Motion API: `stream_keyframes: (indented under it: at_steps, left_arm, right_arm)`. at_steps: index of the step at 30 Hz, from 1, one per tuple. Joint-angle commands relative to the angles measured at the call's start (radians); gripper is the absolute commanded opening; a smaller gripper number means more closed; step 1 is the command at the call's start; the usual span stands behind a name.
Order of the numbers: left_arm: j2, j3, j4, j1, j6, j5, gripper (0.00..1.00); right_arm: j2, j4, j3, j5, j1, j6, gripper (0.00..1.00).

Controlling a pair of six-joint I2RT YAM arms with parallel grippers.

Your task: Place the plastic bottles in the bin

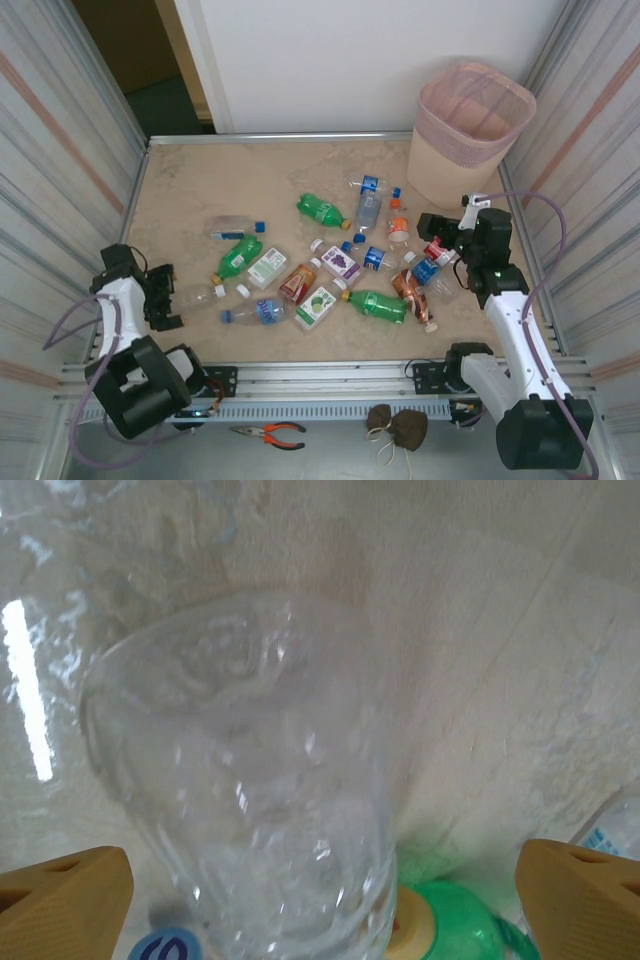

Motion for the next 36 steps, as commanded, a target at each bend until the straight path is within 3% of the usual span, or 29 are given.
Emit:
stream_keyframes:
  at_steps: [1,15,19,27,36]
  left_arm:
    - [0.067,0.014,0.033,0.018,0.077,0.009,0.97]
    - [0.251,0.048,0.092,0.023,0.135,-0.017,0.75]
    - [0.253,0.060,0.093,0.023,0.141,-0.017,0.63]
    - [0.179,0.135,0.053,0.023,0.195,0.003,0.56]
    - [0.020,0.153,0.301,0.022,0.287,0.240,0.48]
  right_arm:
    - [-0.026,-0.027,0.022,-0.007,0.009,0.026,0.99]
    - [-0.089,-0.063,-0.004,0.034,0.010,0.044,0.98]
    - [-0.105,-0.069,-0.004,0.043,0.009,0.052,0.98]
    - [-0.103,-0.086,0.051,0.031,0.011,0.048,0.97]
    - [-0.041,-0.090,0.169,-0.234,0.028,-0.047,0.98]
